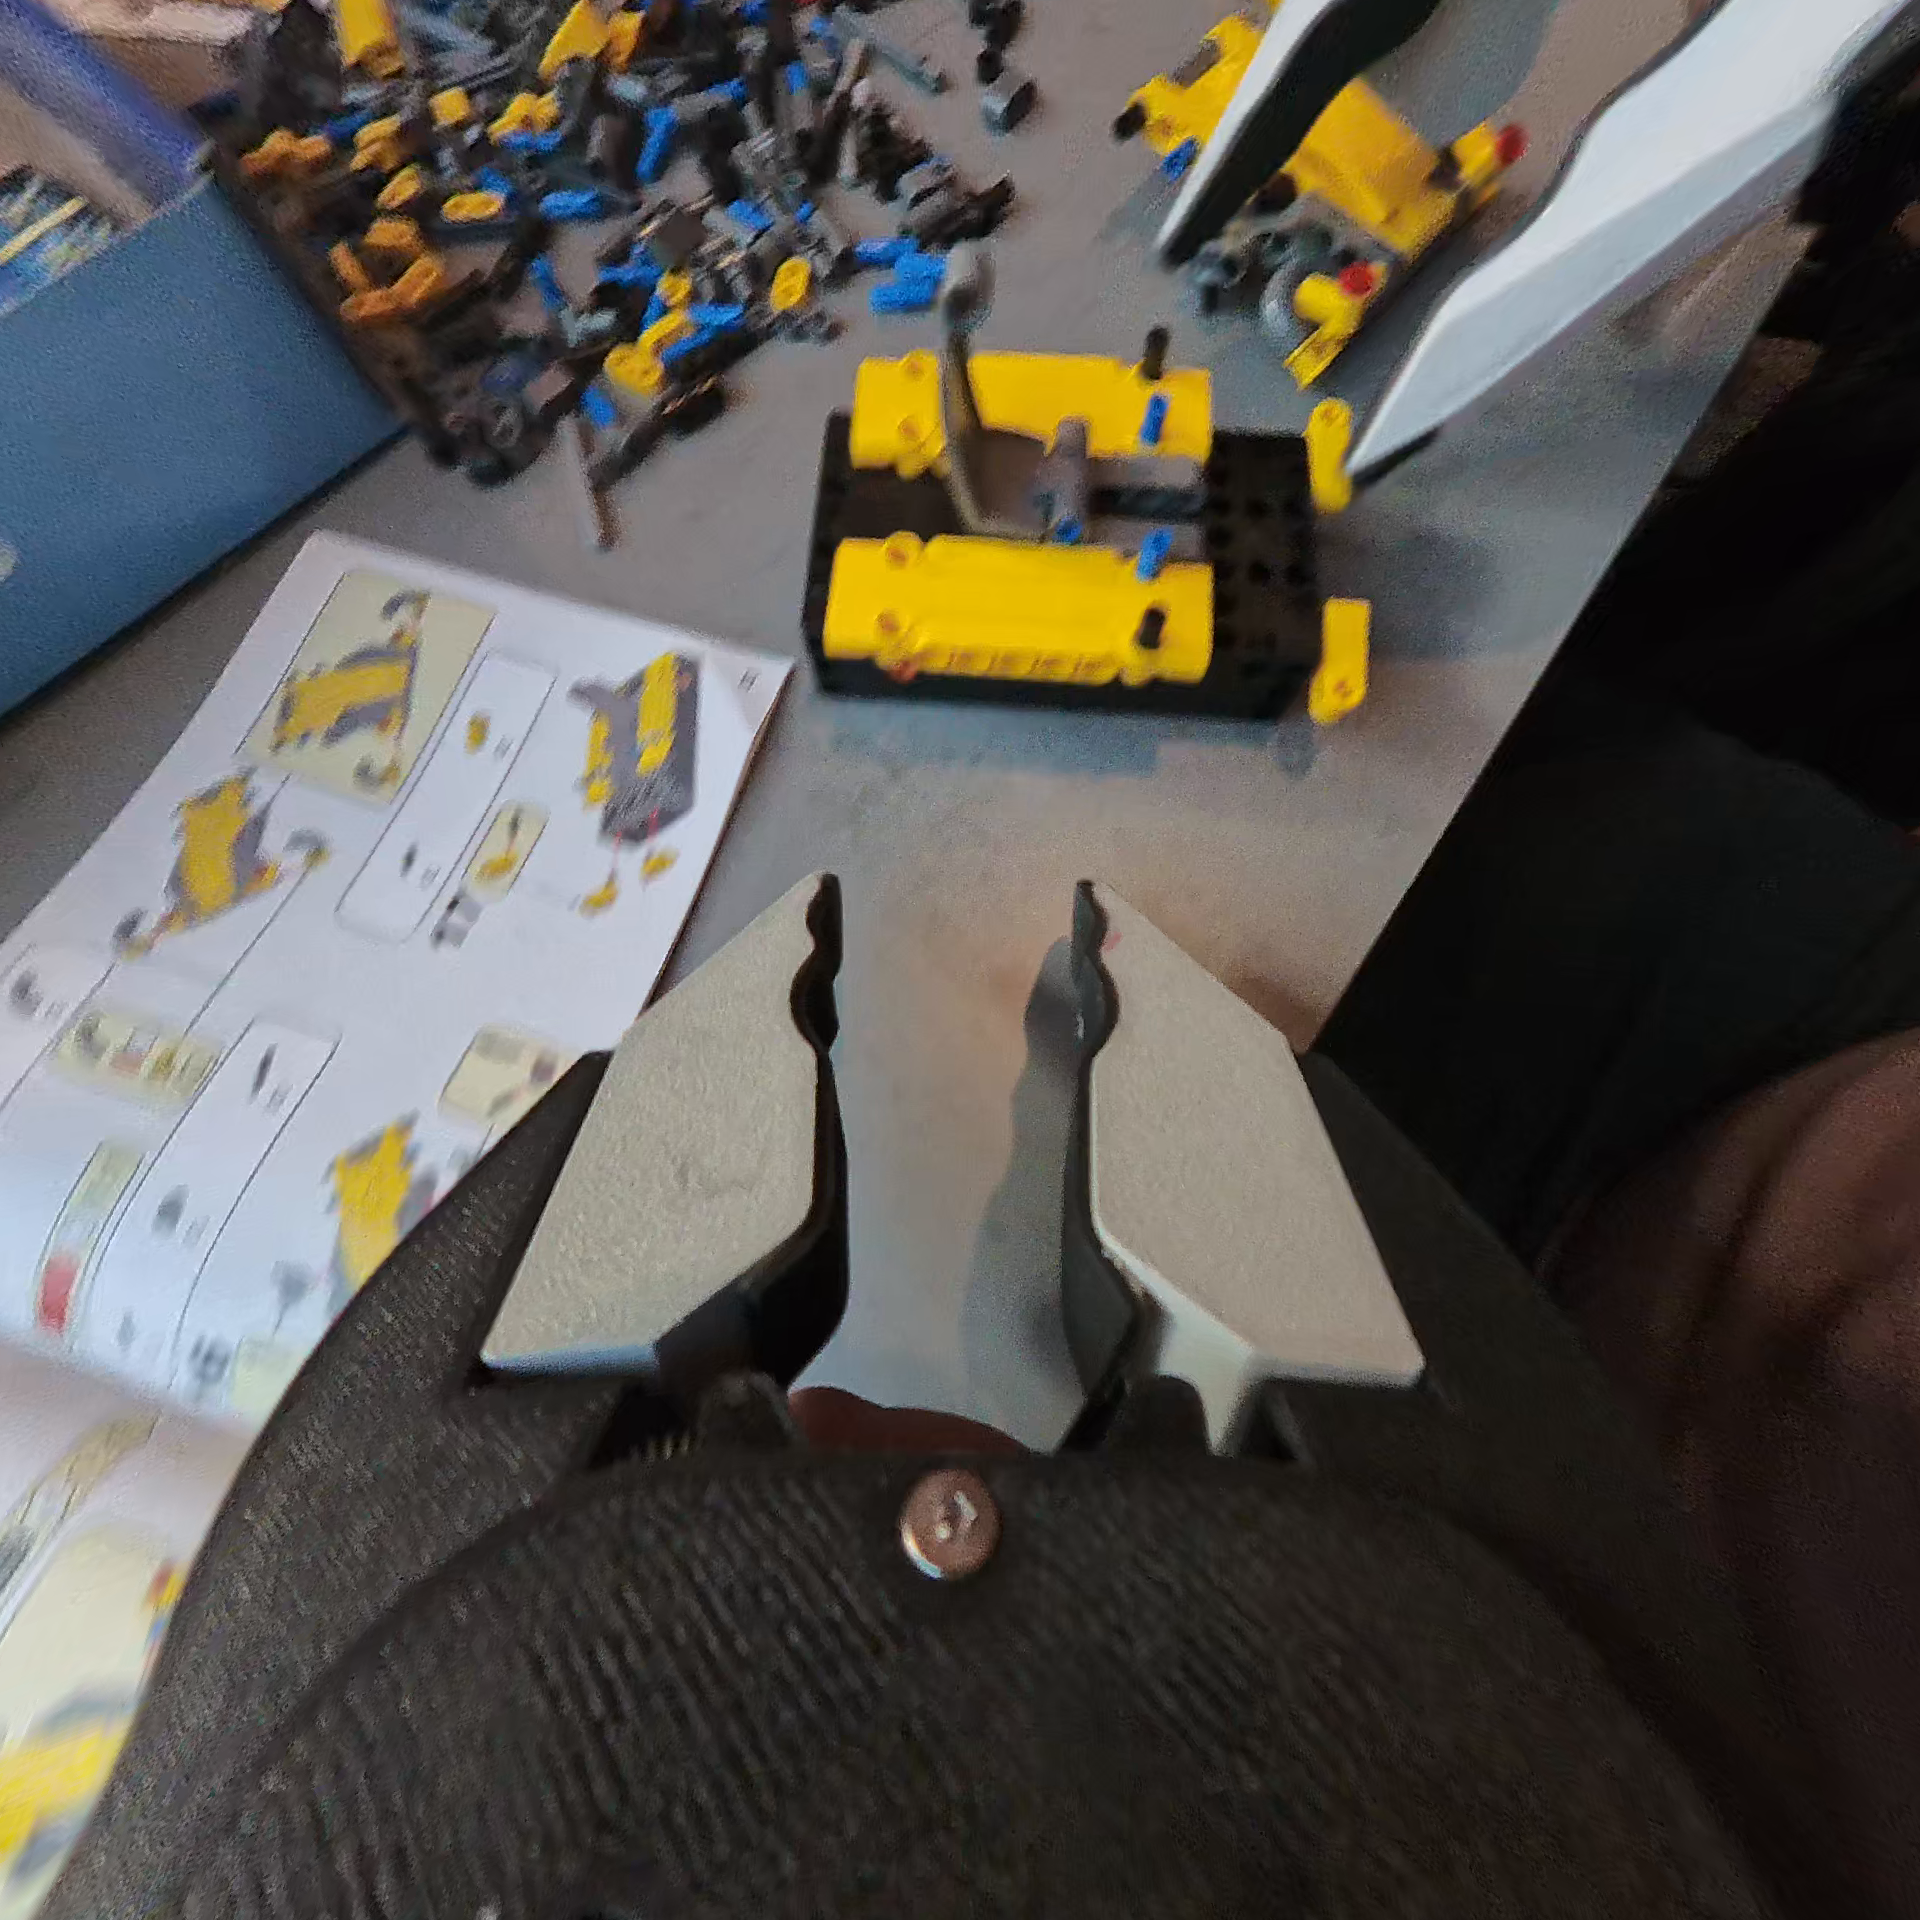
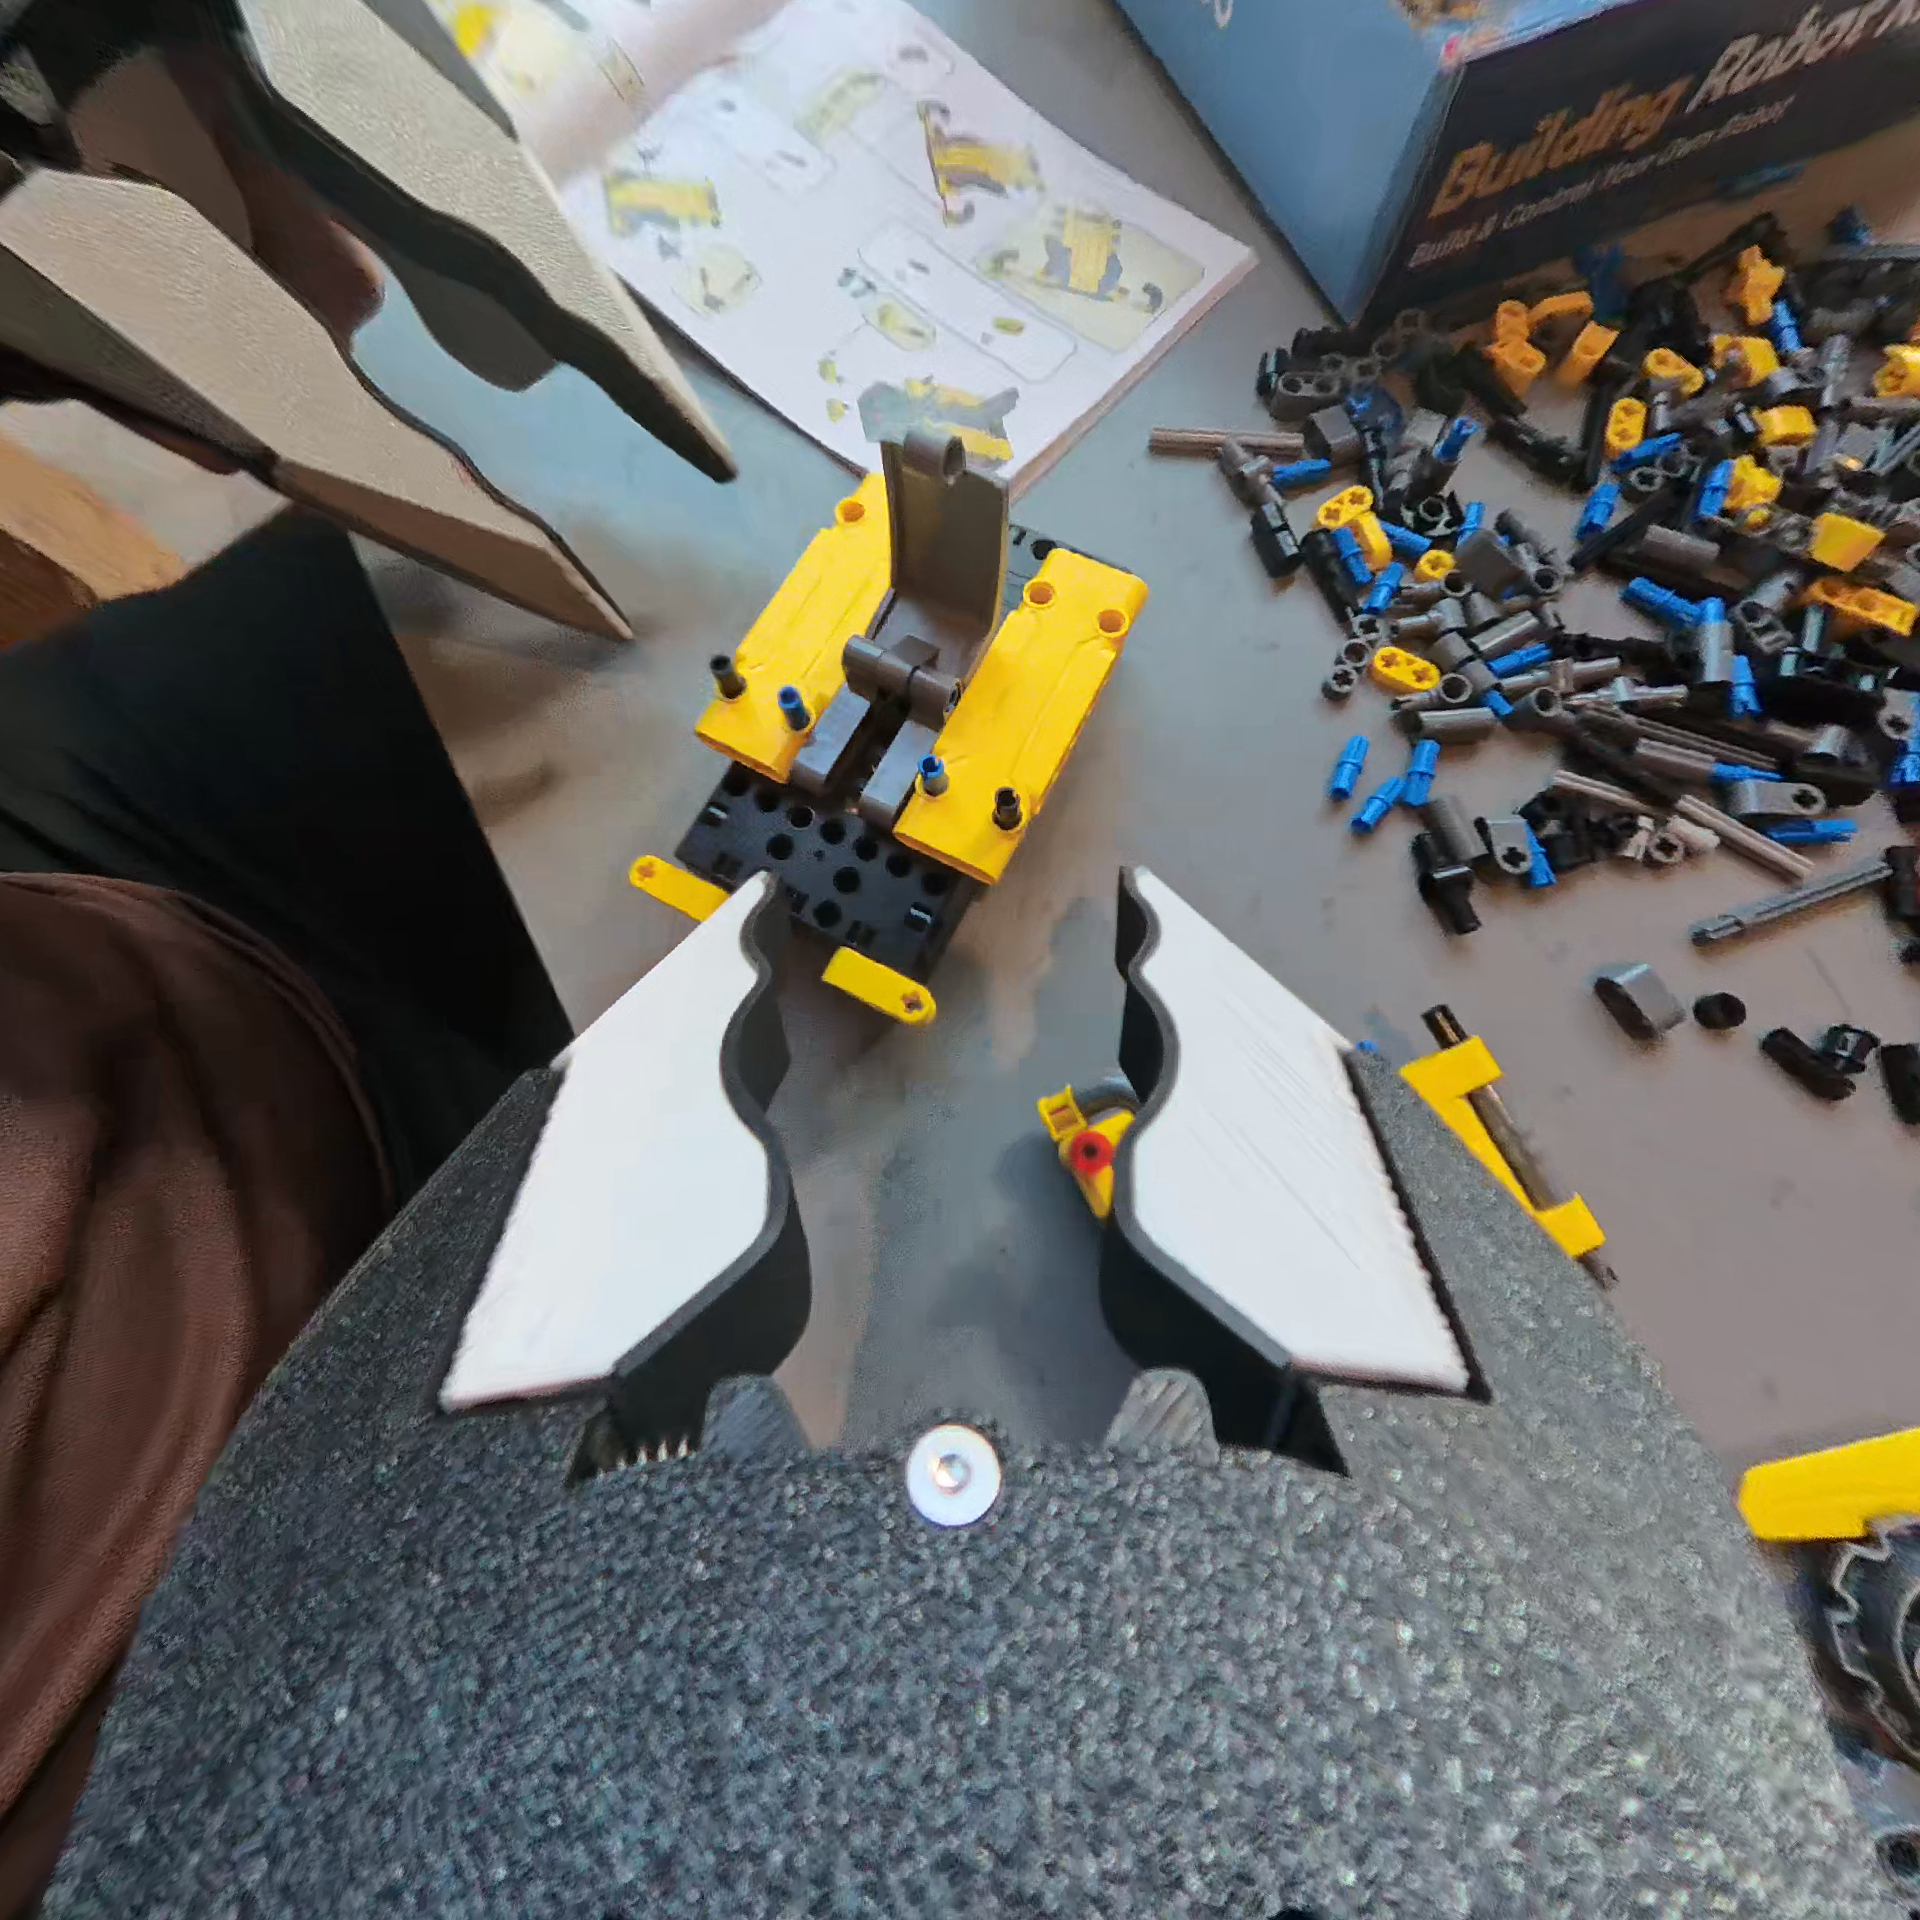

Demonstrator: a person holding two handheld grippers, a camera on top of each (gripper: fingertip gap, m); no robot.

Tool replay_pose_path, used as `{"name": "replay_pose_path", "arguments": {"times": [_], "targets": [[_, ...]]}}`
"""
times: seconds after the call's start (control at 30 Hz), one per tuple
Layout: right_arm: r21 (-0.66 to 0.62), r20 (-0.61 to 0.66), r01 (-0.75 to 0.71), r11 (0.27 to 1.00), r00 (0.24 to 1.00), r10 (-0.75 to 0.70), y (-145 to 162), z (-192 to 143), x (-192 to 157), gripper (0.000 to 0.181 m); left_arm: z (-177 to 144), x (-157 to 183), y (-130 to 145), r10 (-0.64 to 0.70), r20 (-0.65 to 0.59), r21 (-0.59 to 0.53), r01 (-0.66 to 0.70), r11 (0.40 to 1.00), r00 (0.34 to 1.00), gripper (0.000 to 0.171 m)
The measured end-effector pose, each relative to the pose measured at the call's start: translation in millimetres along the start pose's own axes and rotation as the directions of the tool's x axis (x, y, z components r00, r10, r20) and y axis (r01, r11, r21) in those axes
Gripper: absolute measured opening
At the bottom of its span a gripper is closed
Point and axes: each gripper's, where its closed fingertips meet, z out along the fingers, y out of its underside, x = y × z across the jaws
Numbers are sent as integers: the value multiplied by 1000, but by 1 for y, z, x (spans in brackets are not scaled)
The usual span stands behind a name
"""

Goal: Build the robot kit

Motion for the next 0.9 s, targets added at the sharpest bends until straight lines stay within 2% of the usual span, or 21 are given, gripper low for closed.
{"name": "replay_pose_path", "arguments": {"times": [0.13, 0.2, 0.3, 0.47, 0.53, 0.57, 0.67, 0.77, 0.9], "targets": [[140, 57, -23, 990, 998, 15, -17, -19, -4, 59, -43, -32, 40, -89, 149, -56, 98, 994, 985, 50], [190, 57, -15, 982, 998, 5, -24, -24, -3, 59, -55, -46, 45, -87, 218, -54, 101, 993, 972, 52], [209, 93, 11, 978, 995, -31, -28, -24, -12, 64, -53, -64, 42, -75, 245, -46, 89, 995, 967, 53], [181, 30, 110, 977, 993, -117, -26, -17, -13, 65, -34, -86, 21, -8, 224, -86, 28, 996, 974, 66], [195, 36, 103, 975, 993, -112, -28, -15, -14, 65, -25, -92, 18, 12, 192, -160, 19, 987, 981, 87], [202, 44, 96, 975, 993, -107, -29, -14, -15, 64, -21, -94, 16, 43, 173, -195, -9, 981, 984, 90], [214, 68, 79, 974, 993, -96, -32, -10, -15, 63, -9, -105, 3, 141, 106, -221, -115, 969, 984, 96], [205, 80, 94, 974, 991, -112, -29, -7, -18, 64, 0, -112, -4, 95, -9, -255, -94, 962, 995, 99], [199, 59, 118, 973, 990, -132, -26, -10, -17, 63, 11, -122, 19, 136, -42, -374, -142, 916, 990, 96]]}}
